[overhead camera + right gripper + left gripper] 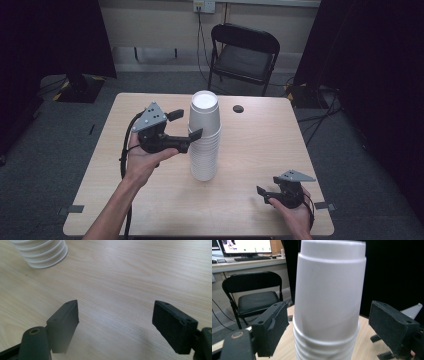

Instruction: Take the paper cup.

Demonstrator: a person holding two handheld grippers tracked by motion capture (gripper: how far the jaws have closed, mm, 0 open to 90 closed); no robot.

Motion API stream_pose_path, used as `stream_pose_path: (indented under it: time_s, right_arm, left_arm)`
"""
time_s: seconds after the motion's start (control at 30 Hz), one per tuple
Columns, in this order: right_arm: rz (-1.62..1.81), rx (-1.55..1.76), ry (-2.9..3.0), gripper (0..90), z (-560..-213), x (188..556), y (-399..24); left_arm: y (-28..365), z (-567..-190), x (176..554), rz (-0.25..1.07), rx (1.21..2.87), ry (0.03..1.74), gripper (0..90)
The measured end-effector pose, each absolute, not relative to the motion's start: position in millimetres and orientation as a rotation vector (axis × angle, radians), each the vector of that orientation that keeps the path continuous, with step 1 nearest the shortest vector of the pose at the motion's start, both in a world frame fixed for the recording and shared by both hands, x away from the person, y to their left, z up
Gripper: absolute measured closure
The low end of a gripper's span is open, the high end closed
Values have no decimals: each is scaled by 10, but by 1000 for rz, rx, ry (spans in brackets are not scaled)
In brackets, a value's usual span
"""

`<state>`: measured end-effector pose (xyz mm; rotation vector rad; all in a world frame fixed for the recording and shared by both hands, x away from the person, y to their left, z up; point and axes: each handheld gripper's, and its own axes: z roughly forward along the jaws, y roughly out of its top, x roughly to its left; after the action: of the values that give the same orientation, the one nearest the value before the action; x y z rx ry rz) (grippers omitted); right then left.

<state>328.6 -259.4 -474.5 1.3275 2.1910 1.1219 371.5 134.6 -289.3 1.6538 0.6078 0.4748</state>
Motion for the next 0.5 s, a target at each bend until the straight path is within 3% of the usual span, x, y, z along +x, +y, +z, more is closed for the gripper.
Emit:
stream_pose_path:
  time_s: [0.37,0.5]
  right_arm:
    - [1139,1307,2187,212,-4727,3272,-2588]
    - [1139,1313,2185,219,-4728,3271,-2590]
  left_arm:
    - [1232,-2760,3791,510,1650,609,159]
    - [1179,-2731,3885,456,1639,612,161]
